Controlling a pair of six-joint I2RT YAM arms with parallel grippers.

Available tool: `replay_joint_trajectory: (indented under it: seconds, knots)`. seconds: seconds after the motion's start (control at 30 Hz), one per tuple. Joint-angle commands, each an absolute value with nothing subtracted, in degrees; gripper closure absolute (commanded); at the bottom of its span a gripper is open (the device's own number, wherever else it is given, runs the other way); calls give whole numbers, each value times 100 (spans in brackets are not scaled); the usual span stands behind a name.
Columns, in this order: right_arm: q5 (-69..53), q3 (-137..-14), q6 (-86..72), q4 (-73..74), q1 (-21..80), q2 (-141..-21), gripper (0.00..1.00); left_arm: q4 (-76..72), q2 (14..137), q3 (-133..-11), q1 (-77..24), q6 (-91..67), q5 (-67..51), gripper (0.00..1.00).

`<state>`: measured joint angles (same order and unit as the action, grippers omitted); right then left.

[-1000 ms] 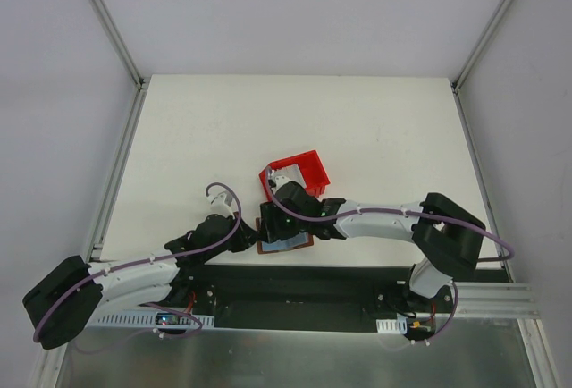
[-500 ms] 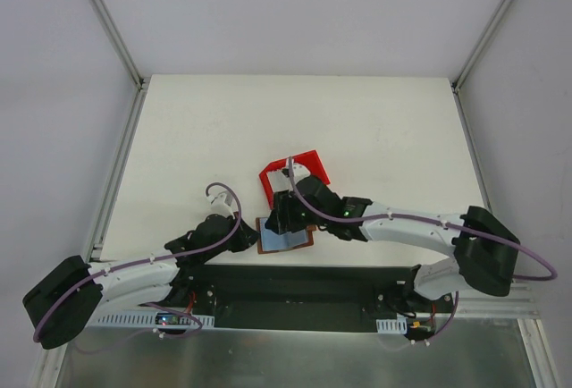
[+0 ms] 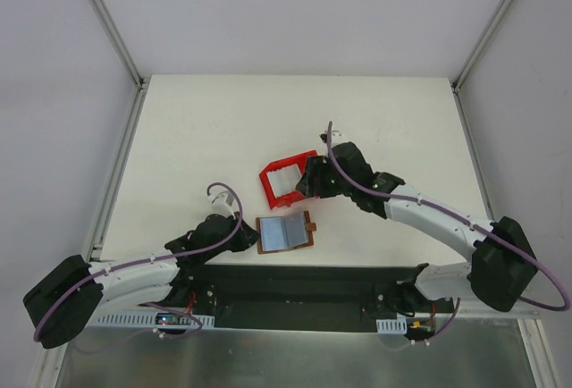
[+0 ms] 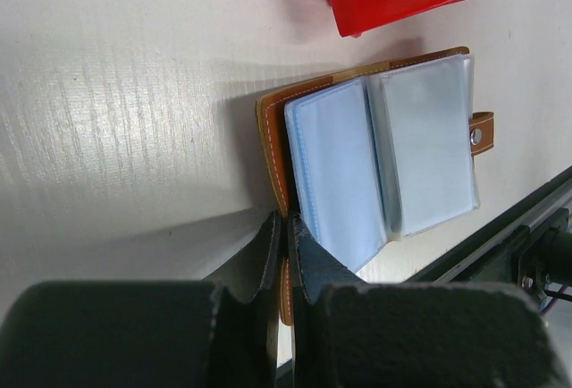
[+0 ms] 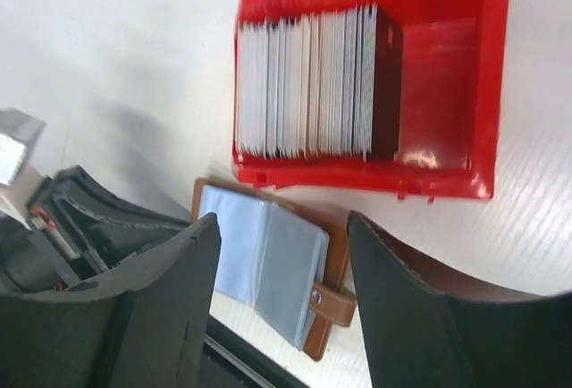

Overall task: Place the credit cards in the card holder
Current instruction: Pick up the credit card from the storage box.

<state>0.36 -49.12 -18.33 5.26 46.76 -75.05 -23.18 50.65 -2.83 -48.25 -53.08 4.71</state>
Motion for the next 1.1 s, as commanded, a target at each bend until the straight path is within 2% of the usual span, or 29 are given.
replay_joint_trajectory:
  seconds: [0.0,0.2,0.5,0.87,1.07]
  knots:
    - [-588,-5659,-1266,940,4316,-7821,37,-2294,5177,62,-4764,-5124,422,100]
    - [-923,-6414,-906,1247,4061,-8752,27,-2338,5265,18,-4772,-5106,404,100]
    - [-1255,-7479,-519,1705,3867,-10045,17,-2338,5256,18,-4772,-5106,352,100]
    - [-1459,-7761,-562,1714,3823,-10687,7,-2311,5291,-139,-4772,-5106,360,100]
    - [-1661,-7848,-545,1722,3814,-10977,5,-2320,5370,-167,-4772,-5098,360,100]
